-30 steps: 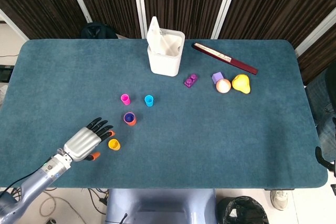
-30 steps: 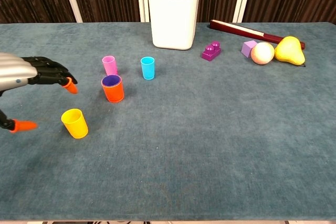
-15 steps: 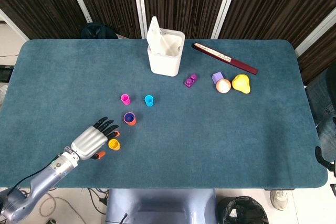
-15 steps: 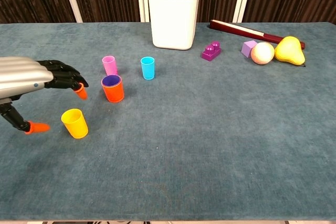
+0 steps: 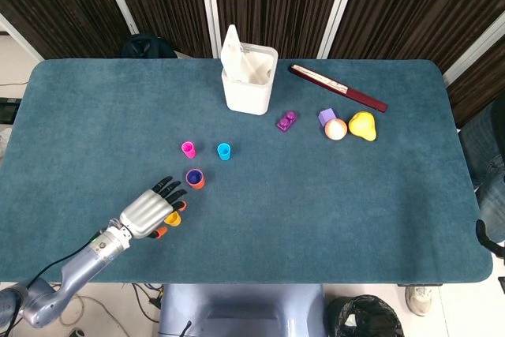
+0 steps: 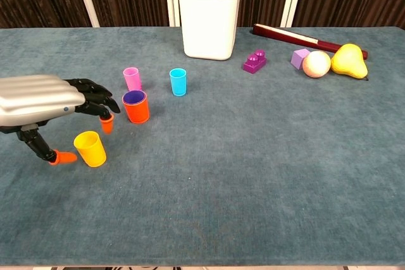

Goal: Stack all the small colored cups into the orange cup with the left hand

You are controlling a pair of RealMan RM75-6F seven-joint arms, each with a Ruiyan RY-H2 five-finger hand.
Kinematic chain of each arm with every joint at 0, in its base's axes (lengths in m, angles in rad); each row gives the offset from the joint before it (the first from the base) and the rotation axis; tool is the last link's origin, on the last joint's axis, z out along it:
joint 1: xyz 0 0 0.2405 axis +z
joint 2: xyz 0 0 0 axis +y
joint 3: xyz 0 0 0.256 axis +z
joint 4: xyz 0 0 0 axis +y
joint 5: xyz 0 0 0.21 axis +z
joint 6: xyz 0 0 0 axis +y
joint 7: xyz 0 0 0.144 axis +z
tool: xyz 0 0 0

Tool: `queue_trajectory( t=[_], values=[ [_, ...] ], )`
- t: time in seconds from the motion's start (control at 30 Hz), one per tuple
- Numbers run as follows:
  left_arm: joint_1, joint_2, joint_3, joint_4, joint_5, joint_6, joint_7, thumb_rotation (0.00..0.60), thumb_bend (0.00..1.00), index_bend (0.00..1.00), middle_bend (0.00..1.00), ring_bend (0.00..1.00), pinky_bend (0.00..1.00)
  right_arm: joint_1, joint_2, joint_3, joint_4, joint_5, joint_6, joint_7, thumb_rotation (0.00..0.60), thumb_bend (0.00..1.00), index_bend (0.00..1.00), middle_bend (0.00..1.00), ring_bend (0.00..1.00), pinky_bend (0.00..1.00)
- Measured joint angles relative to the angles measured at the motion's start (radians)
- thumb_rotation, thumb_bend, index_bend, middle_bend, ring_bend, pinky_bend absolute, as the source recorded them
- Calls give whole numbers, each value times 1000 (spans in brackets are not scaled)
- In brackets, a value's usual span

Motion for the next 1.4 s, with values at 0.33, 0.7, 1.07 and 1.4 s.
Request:
queue_trajectory(
  t=[0.33, 0.7, 1.07, 1.4],
  values=[
    [6, -16, -9, 15, -6, 11, 33, 600, 293, 447, 176, 0, 0, -2, -3, 7, 1, 7, 5, 6, 600, 455, 29, 0, 40, 0],
    [9, -19, -26, 11, -15, 24, 38, 600, 345, 464, 196, 0, 0, -2, -9, 10, 2, 7, 8, 13, 600, 455, 29, 0, 40, 0],
    [-6, 10, -111, -12, 63, 124, -102, 600, 344, 469, 199, 0, 0, 2, -22, 10, 1, 11, 7, -7, 600, 455, 29, 0, 41, 0],
    [-75, 1, -207, -10, -63, 55, -84, 600, 344, 470, 201, 0, 0, 5, -29, 10, 0, 15, 2, -18, 600, 456, 28, 0, 41, 0]
  ],
)
